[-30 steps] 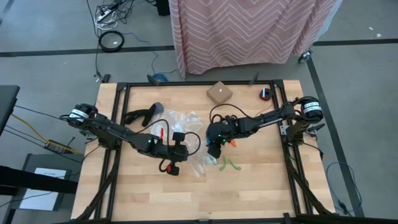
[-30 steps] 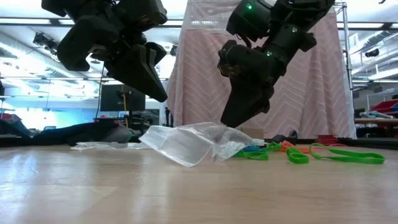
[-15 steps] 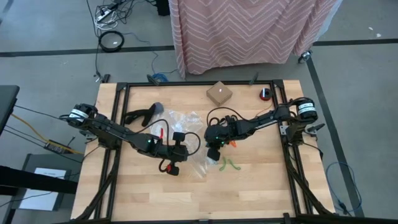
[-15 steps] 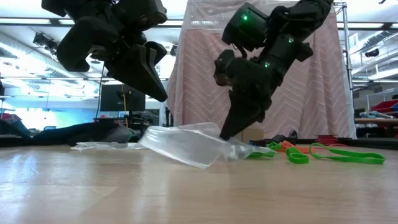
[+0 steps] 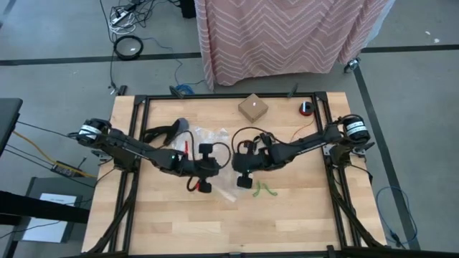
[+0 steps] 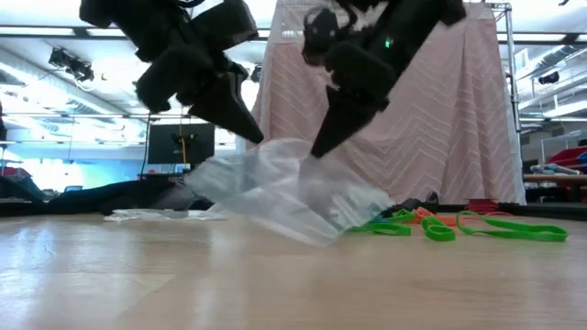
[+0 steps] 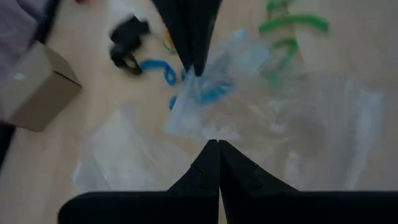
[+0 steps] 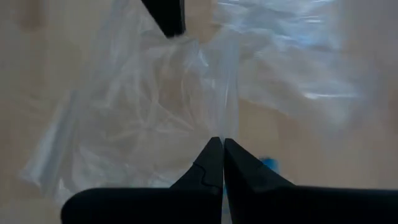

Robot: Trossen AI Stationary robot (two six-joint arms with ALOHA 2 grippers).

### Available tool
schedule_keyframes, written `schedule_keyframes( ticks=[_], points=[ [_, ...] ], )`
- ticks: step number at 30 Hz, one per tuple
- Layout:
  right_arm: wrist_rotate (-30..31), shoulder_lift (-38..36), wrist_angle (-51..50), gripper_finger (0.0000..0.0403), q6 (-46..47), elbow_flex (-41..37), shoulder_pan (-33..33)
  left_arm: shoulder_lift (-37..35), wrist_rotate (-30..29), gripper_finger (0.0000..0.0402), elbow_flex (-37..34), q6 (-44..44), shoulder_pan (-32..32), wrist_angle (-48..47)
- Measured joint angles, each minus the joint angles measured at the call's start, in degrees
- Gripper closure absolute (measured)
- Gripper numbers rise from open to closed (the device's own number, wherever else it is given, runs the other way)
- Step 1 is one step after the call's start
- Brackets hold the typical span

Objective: Sort rubber bands
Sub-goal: Open the transparent zip bag

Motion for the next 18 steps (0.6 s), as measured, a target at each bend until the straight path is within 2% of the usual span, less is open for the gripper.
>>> schedule_keyframes(
  ticks=[4, 8, 13, 18],
  points=[
    [10.15, 0.0, -9.66, 0.0403, 0.71, 3.52, 3.33, -5.18, 0.07, 0.0395, 0.0, 0.45, 2.06, 0.57],
    [18.03, 0.0, -14.4, 0.0403, 2.51, 5.1, 6.5, -12.64, 1.71, 0.0395, 0.0, 1.51, 4.72, 0.06],
    [29.13, 0.02, -14.71, 0.0403, 0.75, 6.44, 10.74, -18.93, 12.42, 0.0391, 0.02, -1.22, 8.88, 1.75],
    [31.44, 0.04, -14.81, 0.0403, -0.35, 8.1, 11.58, -19.88, 22.25, 0.0374, -0.01, -1.3, 10.74, 2.92]
  ],
)
